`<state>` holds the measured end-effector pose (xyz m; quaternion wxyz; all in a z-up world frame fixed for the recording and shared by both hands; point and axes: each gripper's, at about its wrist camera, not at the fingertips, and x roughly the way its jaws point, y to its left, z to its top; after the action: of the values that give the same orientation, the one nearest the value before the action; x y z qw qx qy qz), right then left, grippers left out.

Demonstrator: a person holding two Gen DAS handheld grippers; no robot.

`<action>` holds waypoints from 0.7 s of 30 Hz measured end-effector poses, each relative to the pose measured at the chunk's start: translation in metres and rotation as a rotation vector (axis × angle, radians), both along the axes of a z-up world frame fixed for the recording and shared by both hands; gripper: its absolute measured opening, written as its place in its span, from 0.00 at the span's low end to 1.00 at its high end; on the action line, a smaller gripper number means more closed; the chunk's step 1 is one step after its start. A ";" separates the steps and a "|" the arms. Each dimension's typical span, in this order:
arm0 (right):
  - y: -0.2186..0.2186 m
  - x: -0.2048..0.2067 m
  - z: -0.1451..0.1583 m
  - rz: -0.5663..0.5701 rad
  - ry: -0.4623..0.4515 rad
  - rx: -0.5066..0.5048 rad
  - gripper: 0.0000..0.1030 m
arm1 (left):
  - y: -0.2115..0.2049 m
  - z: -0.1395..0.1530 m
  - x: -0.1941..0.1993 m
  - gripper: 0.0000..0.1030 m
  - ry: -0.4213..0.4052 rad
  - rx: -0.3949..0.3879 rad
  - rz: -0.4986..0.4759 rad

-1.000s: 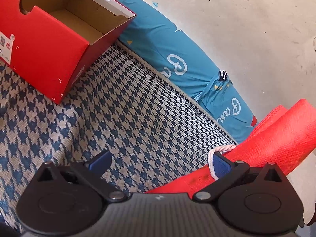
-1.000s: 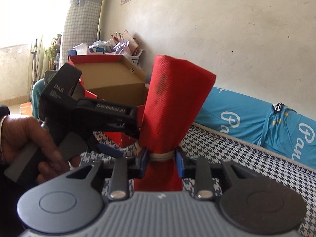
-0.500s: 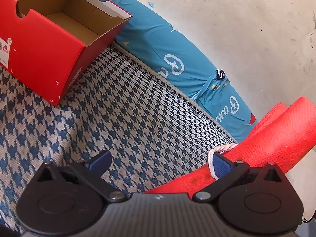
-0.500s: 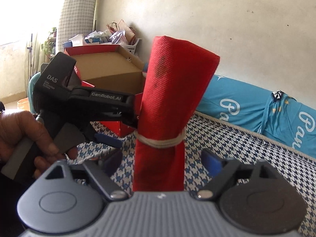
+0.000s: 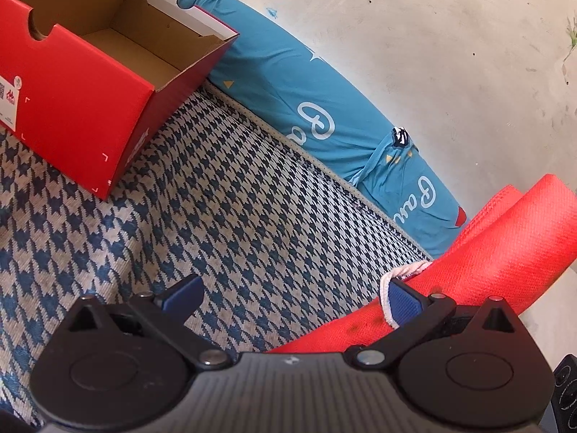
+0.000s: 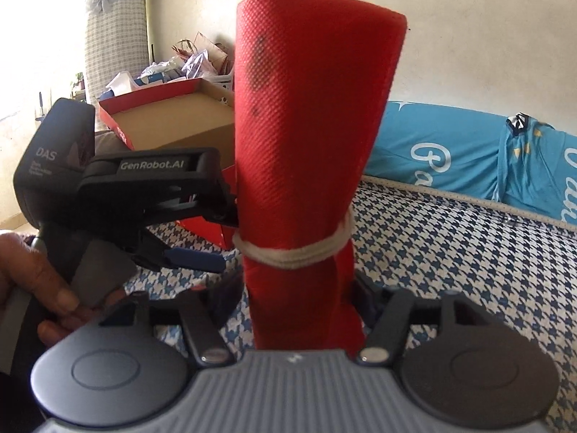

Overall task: Fold shopping bag
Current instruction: 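Hold the banded red roll upright in the right gripper while the left tool backs away, then keep the banded red roll upright in the right gripper above the bed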

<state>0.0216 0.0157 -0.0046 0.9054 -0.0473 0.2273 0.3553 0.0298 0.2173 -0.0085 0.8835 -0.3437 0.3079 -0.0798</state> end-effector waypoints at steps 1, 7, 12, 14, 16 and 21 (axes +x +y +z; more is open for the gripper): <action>-0.001 0.001 0.000 -0.001 0.003 0.005 0.36 | 0.000 0.001 -0.001 1.00 -0.009 0.000 -0.001; -0.010 0.014 0.008 0.015 0.048 0.026 0.32 | -0.002 0.012 -0.010 1.00 -0.119 0.049 -0.049; -0.029 0.027 0.022 0.010 0.050 0.011 0.31 | -0.003 0.022 -0.016 1.00 -0.154 0.171 -0.102; -0.039 0.036 0.026 -0.016 0.070 0.033 0.31 | -0.001 0.025 -0.018 1.00 -0.184 0.207 -0.112; -0.048 0.048 0.032 -0.042 0.089 0.053 0.31 | -0.008 0.031 -0.017 1.00 -0.218 0.318 -0.156; -0.062 0.066 0.045 -0.030 0.080 0.057 0.31 | -0.030 0.035 -0.003 1.00 -0.232 0.492 -0.301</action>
<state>0.0874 -0.0464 0.0407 0.9017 -0.0037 0.2540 0.3499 0.0268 0.1874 0.0267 0.9477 -0.0585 0.2627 -0.1715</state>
